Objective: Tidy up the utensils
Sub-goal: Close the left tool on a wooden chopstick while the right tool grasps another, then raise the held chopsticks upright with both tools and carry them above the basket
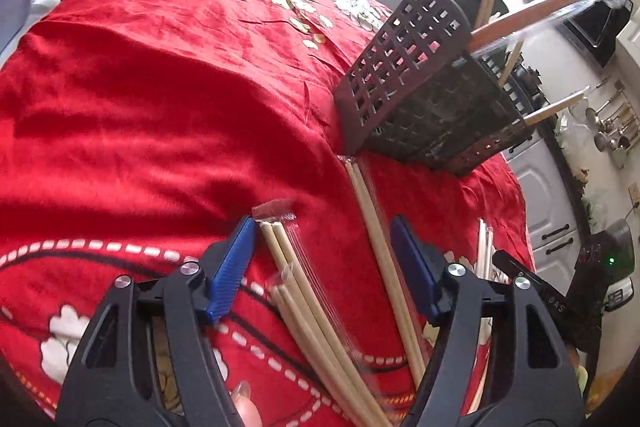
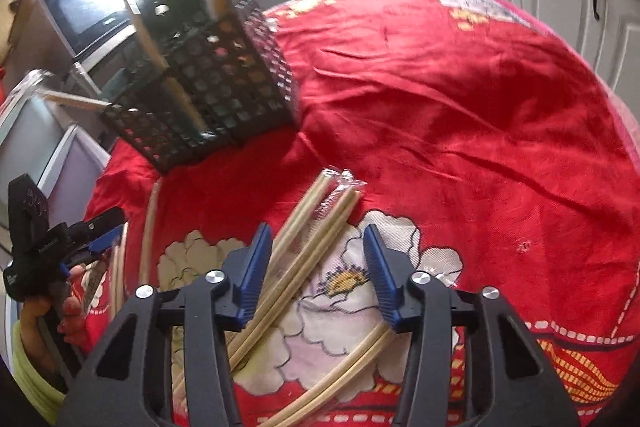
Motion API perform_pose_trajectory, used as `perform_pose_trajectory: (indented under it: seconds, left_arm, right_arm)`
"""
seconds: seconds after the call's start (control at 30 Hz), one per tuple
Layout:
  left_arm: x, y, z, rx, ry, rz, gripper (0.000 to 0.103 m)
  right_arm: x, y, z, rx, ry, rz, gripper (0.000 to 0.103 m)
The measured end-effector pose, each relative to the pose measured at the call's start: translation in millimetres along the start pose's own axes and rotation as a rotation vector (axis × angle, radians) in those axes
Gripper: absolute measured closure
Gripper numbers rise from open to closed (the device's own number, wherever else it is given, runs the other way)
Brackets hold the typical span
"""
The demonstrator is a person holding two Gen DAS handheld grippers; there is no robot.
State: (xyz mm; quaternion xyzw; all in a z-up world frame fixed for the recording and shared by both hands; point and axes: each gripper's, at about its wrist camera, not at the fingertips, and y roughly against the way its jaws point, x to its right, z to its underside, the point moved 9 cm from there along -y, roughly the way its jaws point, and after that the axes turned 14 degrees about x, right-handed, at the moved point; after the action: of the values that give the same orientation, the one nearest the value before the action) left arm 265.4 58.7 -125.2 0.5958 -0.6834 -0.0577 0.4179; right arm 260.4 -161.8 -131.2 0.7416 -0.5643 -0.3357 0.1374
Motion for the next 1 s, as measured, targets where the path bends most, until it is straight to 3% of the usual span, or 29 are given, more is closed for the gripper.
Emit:
perform_pose_trajectory:
  seconds: [0.27,0.53,0.7,1.0]
  left_arm:
    - [-2.7,-11.0,-5.1,-0.009,-0.019,-0.034,0.065]
    - [-1.7,-15.0,-5.5,-0.011,-0.069,-0.072,0.071]
    - [-4.7,-15.4,-5.2,-0.005,-0.088,-0.106,0.088]
    - [-0.3,-8.4,-3.1,0.006,-0.063,-0.069,0.101]
  right_arm:
    - [9.8,-17.0,-6.5,-0.041,-0.053,0.020,0.068]
    - [13.6,-26.6,-11.8,-0.048,-0.079,0.023,0.078]
    - [17.8,-25.6,-12.6,-0.036,-0.111,0.021,0.086]
    - [18.5,-14.4,-18.8,0.003,-0.153,-0.011,0.088]
